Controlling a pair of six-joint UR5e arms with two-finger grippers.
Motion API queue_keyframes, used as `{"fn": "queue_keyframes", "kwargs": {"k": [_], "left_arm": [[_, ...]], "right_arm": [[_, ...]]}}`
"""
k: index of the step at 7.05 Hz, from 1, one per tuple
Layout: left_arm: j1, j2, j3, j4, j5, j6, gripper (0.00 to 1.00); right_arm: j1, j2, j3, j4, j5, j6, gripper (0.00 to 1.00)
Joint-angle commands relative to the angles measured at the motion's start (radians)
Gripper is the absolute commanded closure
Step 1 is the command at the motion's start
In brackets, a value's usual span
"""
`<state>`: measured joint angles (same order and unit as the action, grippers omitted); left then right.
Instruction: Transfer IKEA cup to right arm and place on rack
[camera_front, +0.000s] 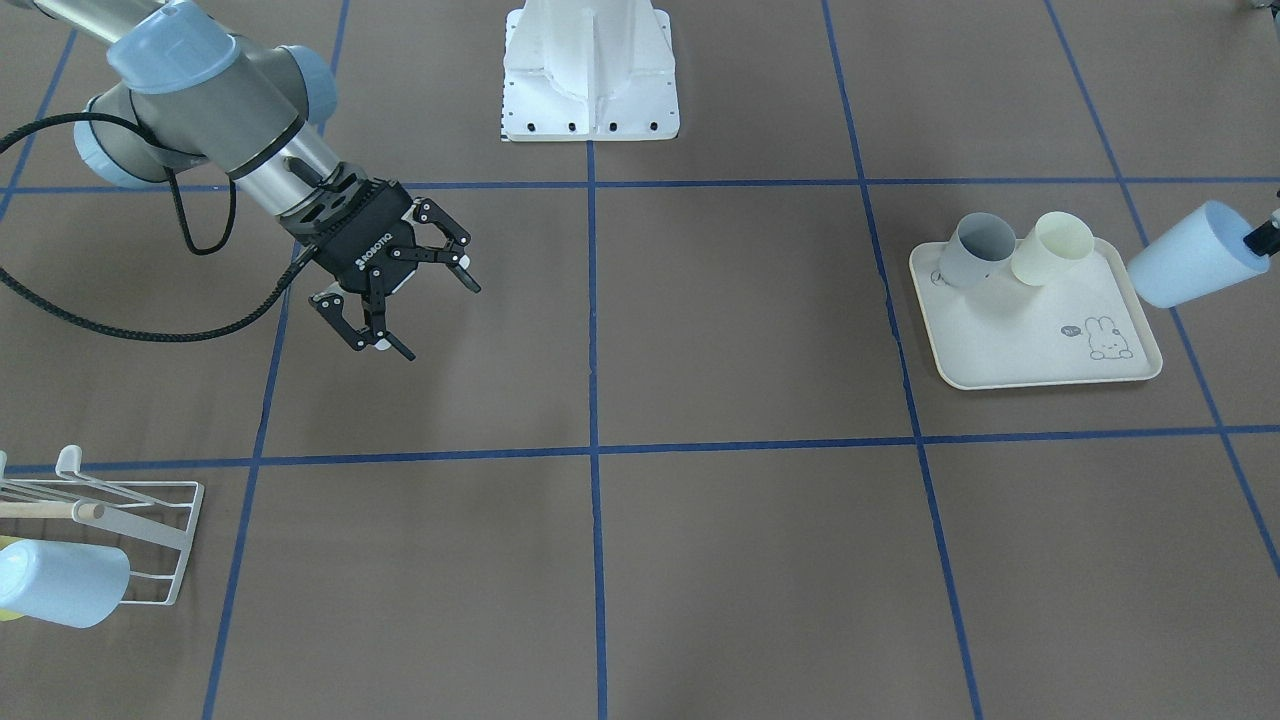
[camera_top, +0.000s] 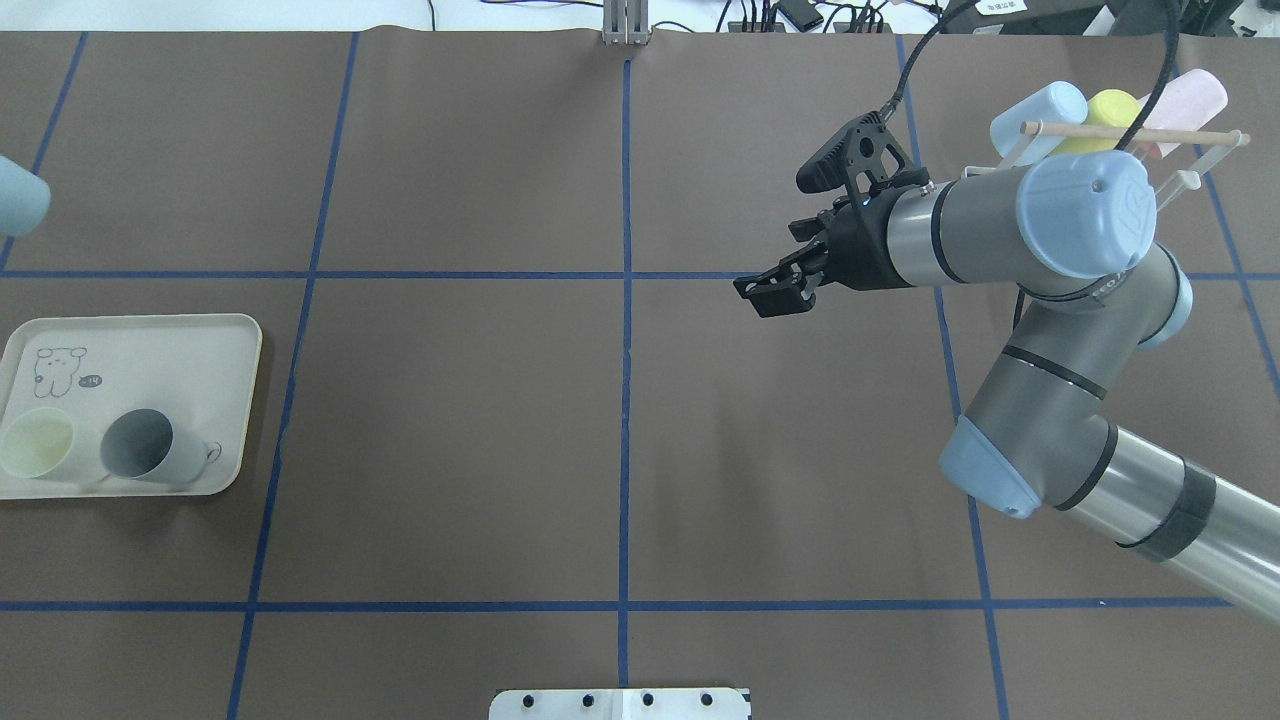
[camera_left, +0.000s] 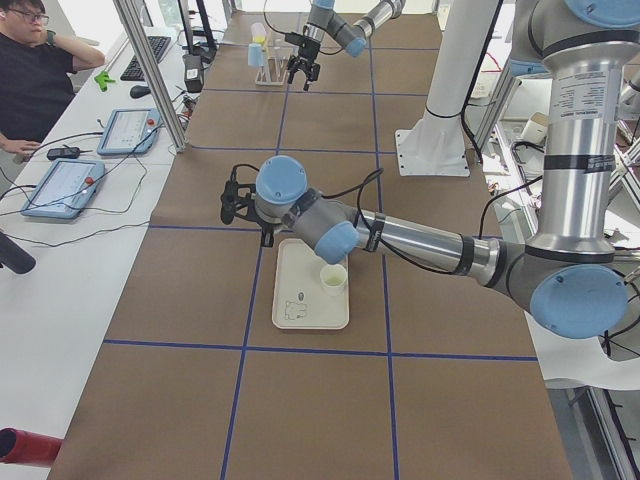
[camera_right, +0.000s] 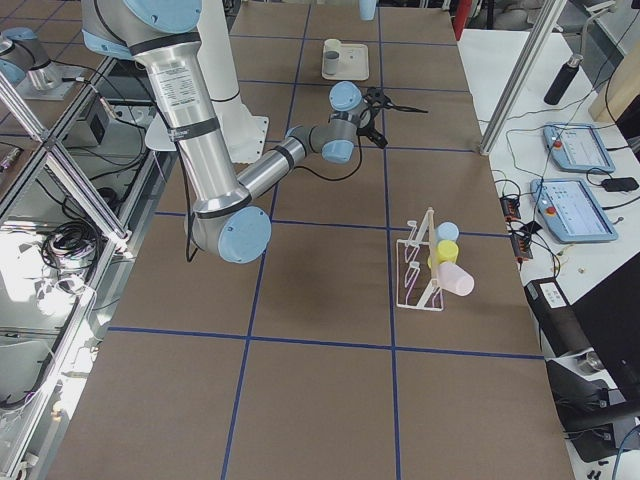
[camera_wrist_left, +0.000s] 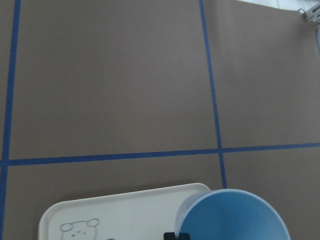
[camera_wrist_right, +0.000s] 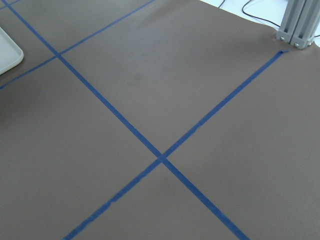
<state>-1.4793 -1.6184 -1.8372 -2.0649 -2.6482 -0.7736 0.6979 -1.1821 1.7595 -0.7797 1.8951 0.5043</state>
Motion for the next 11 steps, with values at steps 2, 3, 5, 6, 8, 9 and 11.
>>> {"fn": "queue_keyframes", "kwargs": {"k": [2,3,5,6,8,9,11], "left_arm": [[0.187,-0.128,-0.043,-0.17,-0.012,-0.452,1.0],[0.226,-0.176,-0.045,-0.219,-0.01,-0.569,1.0],[0.318,-0.224,-0.045,-0.314,0.057,-0.738,1.0],[0.373,-0.273,-0.037,-0.323,0.076,-0.8,1.0],[0.474,-0.351,-0.017,-0.324,0.079,-0.808,1.0],[0.494,-0.373,-0.017,-0.324,0.079,-0.808,1.0],[0.525,-0.382,-0.017,-0.324,0.111,-0.808,1.0]], "right_arm": [[-0.087,0.042,-0.047,0.225,-0.122,-0.004,0.01],[-0.104,0.095,-0.073,0.223,-0.126,0.008,0.01],[-0.126,0.104,-0.094,0.224,-0.129,0.03,0.01],[-0.149,0.098,-0.104,0.229,-0.146,0.011,0.01],[-0.219,0.105,-0.115,0.357,-0.209,-0.045,0.02],[-0.241,0.105,-0.136,0.44,-0.229,-0.055,0.02],[-0.261,0.108,-0.143,0.481,-0.231,-0.096,0.01]]}}
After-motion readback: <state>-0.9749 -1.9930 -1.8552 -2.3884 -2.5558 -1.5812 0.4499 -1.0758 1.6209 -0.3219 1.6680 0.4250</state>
